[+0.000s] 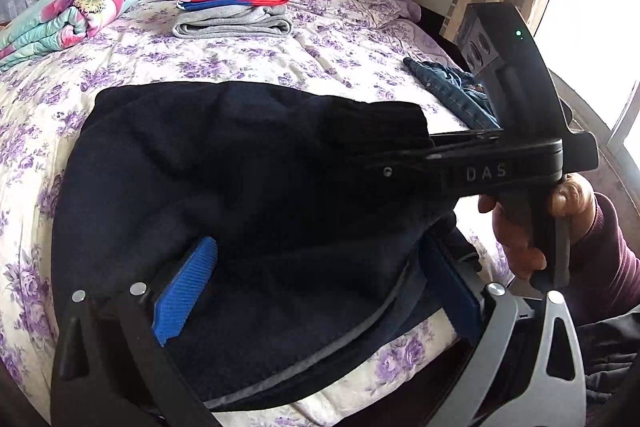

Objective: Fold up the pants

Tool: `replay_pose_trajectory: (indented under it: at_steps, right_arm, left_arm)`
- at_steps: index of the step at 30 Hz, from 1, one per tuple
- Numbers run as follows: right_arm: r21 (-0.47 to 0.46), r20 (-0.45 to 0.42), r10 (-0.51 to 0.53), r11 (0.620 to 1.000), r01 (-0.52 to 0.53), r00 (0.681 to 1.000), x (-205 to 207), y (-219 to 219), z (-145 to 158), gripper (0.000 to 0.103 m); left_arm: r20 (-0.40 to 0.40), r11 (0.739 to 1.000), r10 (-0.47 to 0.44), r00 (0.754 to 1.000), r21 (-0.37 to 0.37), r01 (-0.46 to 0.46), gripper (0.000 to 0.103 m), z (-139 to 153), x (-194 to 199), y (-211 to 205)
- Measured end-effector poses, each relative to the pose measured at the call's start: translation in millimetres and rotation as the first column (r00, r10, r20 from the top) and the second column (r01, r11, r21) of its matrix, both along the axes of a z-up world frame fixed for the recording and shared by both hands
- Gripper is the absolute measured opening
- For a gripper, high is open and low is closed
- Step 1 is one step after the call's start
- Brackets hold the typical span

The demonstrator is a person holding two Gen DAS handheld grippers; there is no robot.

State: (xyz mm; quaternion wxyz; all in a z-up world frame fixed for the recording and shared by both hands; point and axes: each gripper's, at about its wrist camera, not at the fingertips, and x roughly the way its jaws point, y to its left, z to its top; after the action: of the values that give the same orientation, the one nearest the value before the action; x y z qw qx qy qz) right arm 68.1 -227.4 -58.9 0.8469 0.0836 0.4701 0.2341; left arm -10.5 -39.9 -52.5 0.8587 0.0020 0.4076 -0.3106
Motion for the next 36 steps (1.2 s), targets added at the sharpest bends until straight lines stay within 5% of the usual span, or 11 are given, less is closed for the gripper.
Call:
replay_pose_trajectory:
  at_steps: [2, 6, 10, 12, 17, 21, 24, 28, 30, 32, 36]
  right_arm:
    - [0.061, 0.008, -0.025, 0.998, 0.025, 1.0, -4, -11, 18, 0.034]
    - [0.073, 0.032, -0.072, 0.995, 0.069, 0.997, -25, -24, 52, 0.031]
    - [-0.05, -0.12, -0.14, 0.99, 0.135, 0.983, -15, -27, -2, 0.066]
    - [0.014, -0.134, -0.159, 0.987, 0.162, 0.978, -15, -39, -10, 0.074]
    - [0.018, 0.131, -0.173, 0.985, 0.173, 0.976, -43, -38, 76, 0.077]
    - [0.225, 0.109, 0.078, 0.969, -0.101, 0.991, -13, 28, 118, 0.076]
    - [0.261, -0.027, 0.233, 0.94, -0.218, 0.972, 32, 111, 104, 0.075]
    - [0.1, -0.223, 0.18, 0.982, -0.161, 0.958, 103, 172, 27, 0.049]
    - [0.018, -0.297, 0.117, 0.993, -0.117, 0.948, 131, 169, -25, 0.002]
    - [0.202, -0.278, 0.161, 0.974, -0.106, 0.947, 144, 151, -41, 0.0]
    - [0.147, -0.245, 0.149, 0.982, -0.115, 0.958, 127, 158, -25, 0.004]
  left_arm:
    - [0.0, 1.0, -0.017, 1.0, -0.007, 0.017, 0.098, 4, -3, -2]
    - [0.061, 0.997, -0.077, 0.995, 0.009, 0.077, 0.098, 20, -23, -14]
    - [-0.02, 0.996, -0.076, 0.997, 0.033, 0.077, 0.098, -5, -11, -18]
    - [-0.008, 0.997, -0.076, 0.997, 0.02, 0.076, 0.098, -4, -13, -12]
    - [0.088, 0.997, -0.073, 0.993, 0.0, 0.073, 0.098, 22, -45, 21]
    - [0.041, 1.0, -0.022, 0.999, -0.014, 0.023, 0.098, 6, -43, 45]
    - [0.027, 1.0, 0.01, 1.0, -0.01, -0.01, 0.098, -8, -38, 45]
    - [0.06, 0.998, 0.027, 0.998, 0.048, -0.03, 0.098, -19, -44, 34]
    - [0.07, 0.997, 0.035, 0.997, 0.07, -0.04, 0.098, -27, -48, 34]
    - [0.078, 0.998, 0.032, 0.996, 0.051, -0.036, 0.098, -30, -49, 38]
    - [0.076, 1.0, 0.016, 0.997, 0.024, -0.018, 0.098, -25, -54, 48]
